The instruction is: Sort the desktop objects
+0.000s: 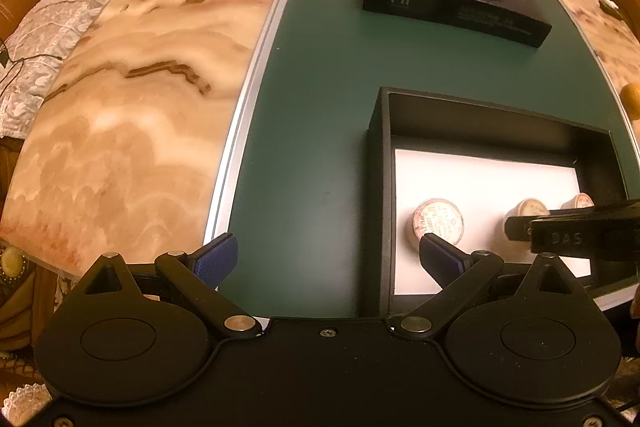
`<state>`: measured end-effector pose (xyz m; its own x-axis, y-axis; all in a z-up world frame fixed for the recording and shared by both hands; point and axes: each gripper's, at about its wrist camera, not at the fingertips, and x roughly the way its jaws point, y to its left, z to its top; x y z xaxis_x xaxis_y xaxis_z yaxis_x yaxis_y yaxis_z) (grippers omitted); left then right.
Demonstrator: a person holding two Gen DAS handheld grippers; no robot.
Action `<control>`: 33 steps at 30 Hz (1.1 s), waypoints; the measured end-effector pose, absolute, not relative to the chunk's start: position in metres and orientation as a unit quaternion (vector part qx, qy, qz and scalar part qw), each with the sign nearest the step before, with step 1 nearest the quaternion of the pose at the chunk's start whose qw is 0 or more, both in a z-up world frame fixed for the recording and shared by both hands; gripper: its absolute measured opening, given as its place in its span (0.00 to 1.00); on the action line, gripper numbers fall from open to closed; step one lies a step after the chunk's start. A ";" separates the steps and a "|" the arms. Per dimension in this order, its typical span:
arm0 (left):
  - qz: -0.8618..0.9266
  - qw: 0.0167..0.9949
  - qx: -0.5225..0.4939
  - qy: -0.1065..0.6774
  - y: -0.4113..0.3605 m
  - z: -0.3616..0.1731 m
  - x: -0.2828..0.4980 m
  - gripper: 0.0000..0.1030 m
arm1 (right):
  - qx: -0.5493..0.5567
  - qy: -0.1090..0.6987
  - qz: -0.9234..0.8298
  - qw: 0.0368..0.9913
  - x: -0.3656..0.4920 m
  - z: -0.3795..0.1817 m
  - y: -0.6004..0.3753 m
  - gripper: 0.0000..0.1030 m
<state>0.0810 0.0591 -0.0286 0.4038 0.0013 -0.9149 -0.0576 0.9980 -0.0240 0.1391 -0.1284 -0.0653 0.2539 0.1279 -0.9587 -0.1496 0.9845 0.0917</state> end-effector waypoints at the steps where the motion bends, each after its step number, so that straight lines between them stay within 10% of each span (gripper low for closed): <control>1: 0.018 0.838 -0.026 0.545 0.059 -0.028 0.081 0.96 | -0.010 0.604 0.086 0.792 0.139 -0.066 -0.128 0.43; 17: 0.015 0.837 -0.018 0.547 0.055 -0.029 0.079 0.96 | -0.003 0.598 0.076 0.798 0.137 -0.076 -0.130 0.45; 33: 0.003 0.845 -0.011 0.534 0.040 -0.014 0.069 0.99 | 0.003 0.486 0.033 0.873 0.081 -0.010 -0.153 0.92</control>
<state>0.0694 0.0404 -0.0141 0.4293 -0.0067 -0.9032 -0.0160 0.9998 -0.0150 0.0809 -0.1532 -0.0104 0.5256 0.0602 -0.8486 -0.0534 0.9979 0.0377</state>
